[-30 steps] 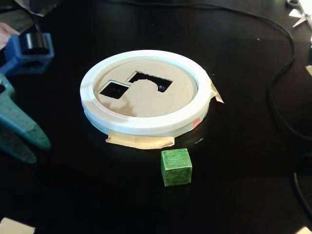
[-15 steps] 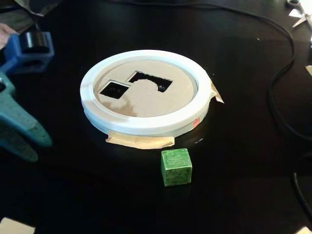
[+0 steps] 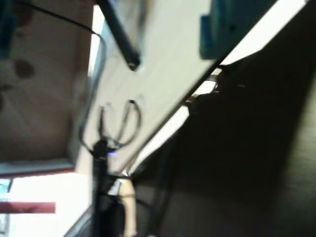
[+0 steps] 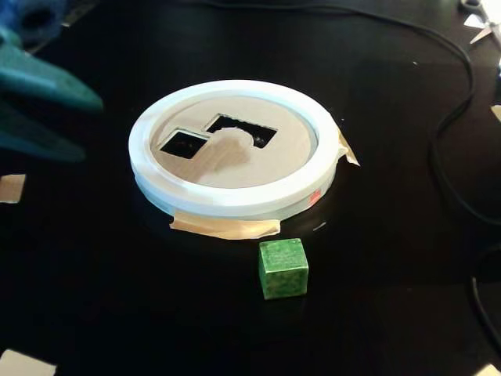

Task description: Pick up the square block and drop it in corresponding square shaped hole

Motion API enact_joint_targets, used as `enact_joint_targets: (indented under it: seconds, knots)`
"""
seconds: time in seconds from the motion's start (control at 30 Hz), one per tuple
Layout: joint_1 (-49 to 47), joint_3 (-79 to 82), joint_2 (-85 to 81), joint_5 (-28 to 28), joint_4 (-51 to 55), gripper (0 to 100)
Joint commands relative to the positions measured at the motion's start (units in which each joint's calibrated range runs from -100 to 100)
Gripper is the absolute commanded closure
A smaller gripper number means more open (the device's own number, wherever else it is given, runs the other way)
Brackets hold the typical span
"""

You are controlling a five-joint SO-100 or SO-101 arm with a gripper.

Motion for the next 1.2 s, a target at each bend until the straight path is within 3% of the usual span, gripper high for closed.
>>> enact_joint_targets:
  seconds: [0.0,0.37,0.5,0.8,1.17]
  knots:
    - [-0.7,-19.97,18.03,0.29,-4.2,37]
    - [-0.7,-59.67,76.16,0.54,-7.61,37]
    - [-0.82,-72.88,92.37,3.86,-6.3,36]
    - [-3.7,-89.18,112.7,5.76,-1.89,32]
    - [-8.81,-92.01,121.03,10.21,-1.79,32]
